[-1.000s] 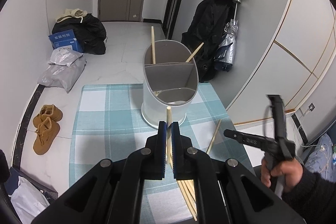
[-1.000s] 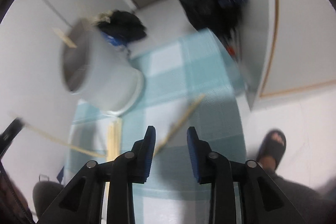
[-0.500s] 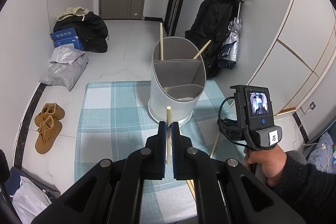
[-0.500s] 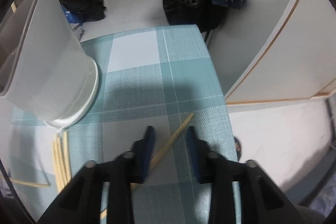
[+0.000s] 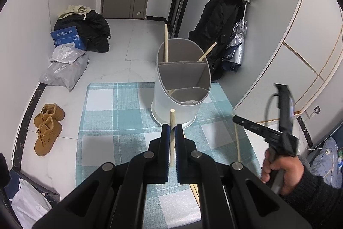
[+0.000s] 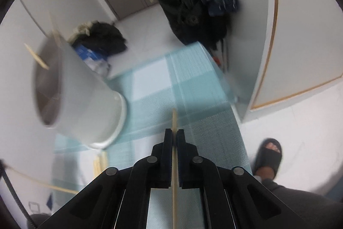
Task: Organize utensils
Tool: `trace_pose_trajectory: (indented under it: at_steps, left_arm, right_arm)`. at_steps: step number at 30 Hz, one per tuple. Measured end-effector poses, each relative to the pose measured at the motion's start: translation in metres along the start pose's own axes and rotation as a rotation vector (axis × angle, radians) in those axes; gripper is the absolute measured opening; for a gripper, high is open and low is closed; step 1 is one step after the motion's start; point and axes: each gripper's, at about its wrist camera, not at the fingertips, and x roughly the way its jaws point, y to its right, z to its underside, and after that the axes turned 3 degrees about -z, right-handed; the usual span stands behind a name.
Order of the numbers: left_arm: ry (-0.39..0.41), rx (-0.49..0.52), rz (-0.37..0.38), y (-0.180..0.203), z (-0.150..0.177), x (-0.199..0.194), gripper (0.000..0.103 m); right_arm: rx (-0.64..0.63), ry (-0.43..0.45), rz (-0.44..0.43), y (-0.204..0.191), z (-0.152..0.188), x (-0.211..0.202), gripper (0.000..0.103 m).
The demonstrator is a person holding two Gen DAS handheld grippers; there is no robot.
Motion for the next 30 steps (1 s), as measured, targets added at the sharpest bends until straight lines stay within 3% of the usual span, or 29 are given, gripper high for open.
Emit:
trace_pose_trajectory:
  at_steps: [7,14,24,30]
  left_arm:
    - [0.007,0.028,-0.006,0.011,-0.004,-0.011,0.0]
    - [0.033,0.057,0.015,0.028,-0.018,-0.031,0.0]
    - [0.126,0.093,0.058,0.043,-0.078,-0.065,0.0]
    - [0.172,0.088,0.062,0.038,-0.121,-0.061,0.0]
  right_arm:
    - [-0.051,0.165,-0.175,-0.024,0.009,-0.057,0.003]
    - [-0.131,0.291,-0.28,-0.059,0.005,-0.101,0.003]
    - [-0.247,0.545,-0.355,-0.121,-0.054,-0.148,0.003]
    - [-0.251,0.63,-0.365,-0.145,-0.102,-0.139,0.003]
